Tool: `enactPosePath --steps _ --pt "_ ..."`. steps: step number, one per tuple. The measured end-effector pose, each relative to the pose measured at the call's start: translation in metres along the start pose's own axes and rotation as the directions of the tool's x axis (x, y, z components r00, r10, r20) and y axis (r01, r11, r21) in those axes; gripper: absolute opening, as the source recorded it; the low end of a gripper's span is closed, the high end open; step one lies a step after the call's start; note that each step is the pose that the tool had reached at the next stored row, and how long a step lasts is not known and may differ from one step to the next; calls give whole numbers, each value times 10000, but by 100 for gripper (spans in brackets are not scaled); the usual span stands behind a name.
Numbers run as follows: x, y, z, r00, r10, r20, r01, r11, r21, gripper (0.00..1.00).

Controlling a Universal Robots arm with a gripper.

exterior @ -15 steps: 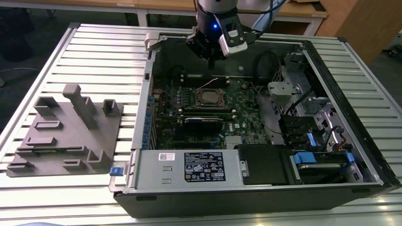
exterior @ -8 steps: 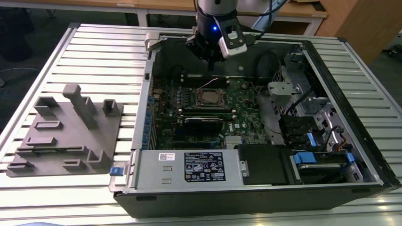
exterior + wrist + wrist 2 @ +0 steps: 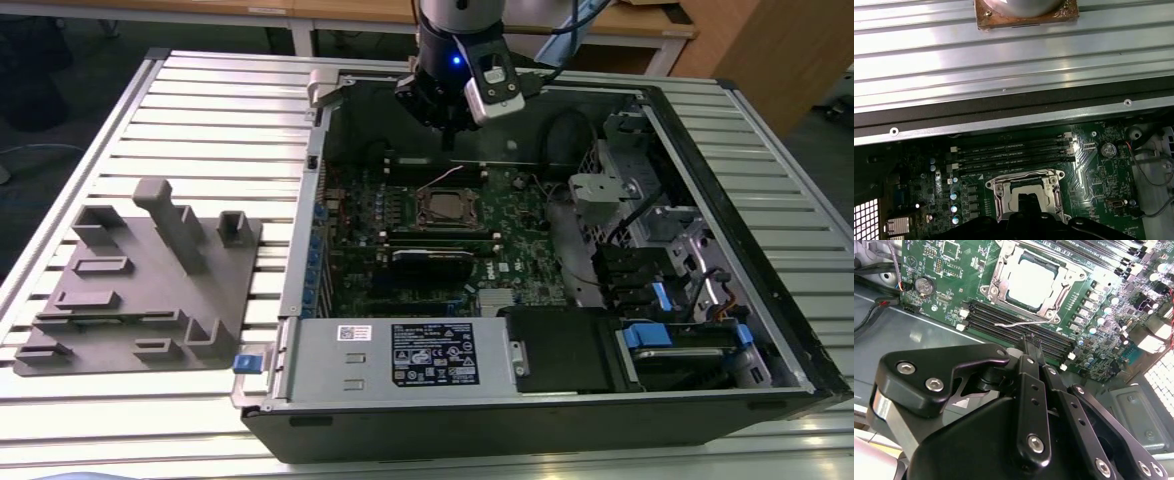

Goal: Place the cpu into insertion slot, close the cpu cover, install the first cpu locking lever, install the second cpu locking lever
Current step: 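Install the first cpu locking lever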

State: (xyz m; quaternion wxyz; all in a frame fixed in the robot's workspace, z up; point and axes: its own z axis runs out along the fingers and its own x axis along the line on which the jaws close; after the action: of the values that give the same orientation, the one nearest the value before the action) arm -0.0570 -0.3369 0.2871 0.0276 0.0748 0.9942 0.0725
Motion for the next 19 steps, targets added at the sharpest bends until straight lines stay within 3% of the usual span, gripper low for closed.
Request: enactPosePath --steps 9,12,13,16,19 --pt "5 -17 112 10000 0 0 0 10000 0 10" --pt "5 -18 117 10000 0 -1 0 10000 4 10" --pt "6 -18 122 10000 1 0 -1 10000 -9 10" --pt "7 -20 129 10000 10 -24 -11 9999 -160 10" --pt "7 -19 130 10000 11 -23 -12 9999 -164 10"
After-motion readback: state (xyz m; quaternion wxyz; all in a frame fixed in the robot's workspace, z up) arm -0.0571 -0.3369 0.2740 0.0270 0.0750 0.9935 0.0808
